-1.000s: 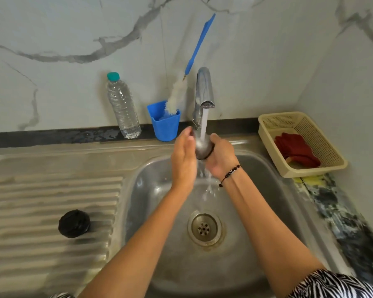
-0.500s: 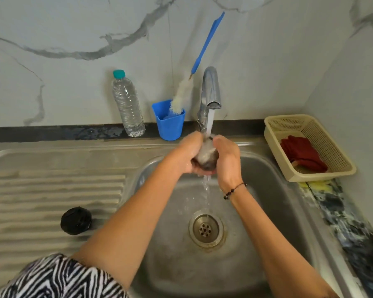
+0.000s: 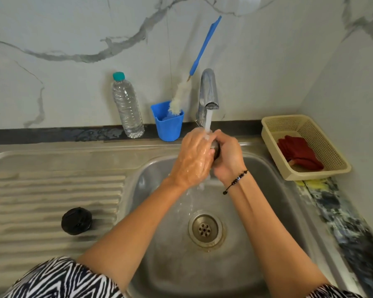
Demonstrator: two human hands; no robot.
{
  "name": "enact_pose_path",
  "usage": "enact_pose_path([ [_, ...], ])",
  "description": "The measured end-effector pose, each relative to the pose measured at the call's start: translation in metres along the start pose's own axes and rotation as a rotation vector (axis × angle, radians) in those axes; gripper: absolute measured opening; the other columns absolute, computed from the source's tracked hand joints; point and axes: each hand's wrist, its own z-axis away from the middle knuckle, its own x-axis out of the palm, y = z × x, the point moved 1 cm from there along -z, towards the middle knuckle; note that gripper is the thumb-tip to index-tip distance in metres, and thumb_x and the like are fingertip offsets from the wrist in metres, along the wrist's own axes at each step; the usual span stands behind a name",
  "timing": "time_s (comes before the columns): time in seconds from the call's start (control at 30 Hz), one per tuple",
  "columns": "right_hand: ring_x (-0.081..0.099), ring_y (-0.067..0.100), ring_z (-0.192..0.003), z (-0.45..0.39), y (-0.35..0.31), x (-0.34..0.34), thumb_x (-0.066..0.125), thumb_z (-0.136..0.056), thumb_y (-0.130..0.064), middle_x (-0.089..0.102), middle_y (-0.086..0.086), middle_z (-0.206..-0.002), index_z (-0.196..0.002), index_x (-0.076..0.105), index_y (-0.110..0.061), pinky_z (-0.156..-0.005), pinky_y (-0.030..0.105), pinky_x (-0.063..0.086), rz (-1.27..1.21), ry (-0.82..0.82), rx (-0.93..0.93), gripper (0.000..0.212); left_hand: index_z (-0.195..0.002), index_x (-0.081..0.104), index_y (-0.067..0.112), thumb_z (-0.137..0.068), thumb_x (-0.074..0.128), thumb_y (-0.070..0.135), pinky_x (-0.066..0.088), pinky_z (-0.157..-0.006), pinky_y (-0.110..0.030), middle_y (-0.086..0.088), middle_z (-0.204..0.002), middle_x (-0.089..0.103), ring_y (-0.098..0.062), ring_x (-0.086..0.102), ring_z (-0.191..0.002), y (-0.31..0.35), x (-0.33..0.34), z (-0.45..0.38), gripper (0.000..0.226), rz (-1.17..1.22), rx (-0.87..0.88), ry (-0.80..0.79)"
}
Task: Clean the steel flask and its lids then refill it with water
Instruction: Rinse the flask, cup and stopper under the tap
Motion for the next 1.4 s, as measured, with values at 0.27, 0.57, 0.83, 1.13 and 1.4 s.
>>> enact_pose_path([
  [0.27, 0.063, 0.018, -0.071, -0.004, 0.025, -0.005, 0.039, -0.097, -0.019, 0.065, 0.005, -0.073, -0.089, 0.061, -0.009, -0.074, 0.032, 0.05, -0.338, 0.024, 0.106, 0.025, -0.064, 0.055, 0.01, -0.089, 0.054, 0.017, 0.028, -0.049, -0.021, 0.002, -0.059, 0.052, -0.012, 0.046, -0.056, 0.012, -0.006, -0.036, 0.025, 0.017, -0.843, -0.106],
  [0.57, 0.065, 0.021, -0.091, -0.005, 0.01, -0.008, 0.039, -0.097, -0.025, 0.065, 0.01, -0.096, -0.109, 0.059, -0.005, -0.088, 0.032, 0.051, -0.378, -0.128, 0.165, 0.031, -0.112, 0.062, 0.005, -0.1, 0.035, 0.031, 0.038, -0.089, -0.023, -0.013, -0.111, 0.058, -0.025, 0.054, -0.096, 0.003, -0.004, -0.001, 0.039, -0.008, -0.045, -0.01],
  [0.83, 0.055, 0.02, -0.074, -0.01, 0.023, -0.013, 0.047, -0.095, -0.029, 0.054, 0.005, -0.07, -0.074, 0.054, -0.011, -0.079, 0.033, 0.046, -0.354, 0.088, 0.05, 0.028, -0.101, 0.053, 0.003, -0.091, 0.03, 0.05, 0.047, -0.056, -0.036, -0.013, -0.084, 0.061, -0.032, 0.061, -0.071, 0.023, -0.01, -0.028, 0.053, -0.291, -0.544, -0.28],
  [1.13, 0.061, 0.018, -0.088, 0.005, 0.013, -0.019, 0.026, -0.103, -0.025, 0.065, 0.008, -0.088, -0.101, 0.059, -0.005, -0.089, 0.034, 0.047, -0.188, -0.128, -0.046, 0.038, -0.097, 0.054, 0.009, -0.096, 0.043, 0.039, 0.04, -0.064, -0.034, -0.006, -0.085, 0.056, -0.023, 0.051, -0.079, 0.012, -0.019, -0.045, 0.032, -0.115, -0.582, -0.328],
  [1.4, 0.059, 0.019, -0.099, 0.014, 0.024, -0.007, 0.034, -0.098, -0.014, 0.064, 0.009, -0.098, -0.11, 0.057, -0.003, -0.095, 0.03, 0.044, -0.395, -0.198, 0.041, 0.028, -0.075, 0.064, 0.003, -0.087, 0.044, 0.016, 0.039, -0.057, -0.026, -0.008, -0.071, 0.061, -0.021, 0.055, -0.064, 0.004, -0.017, -0.026, 0.027, -0.038, -0.161, 0.041],
])
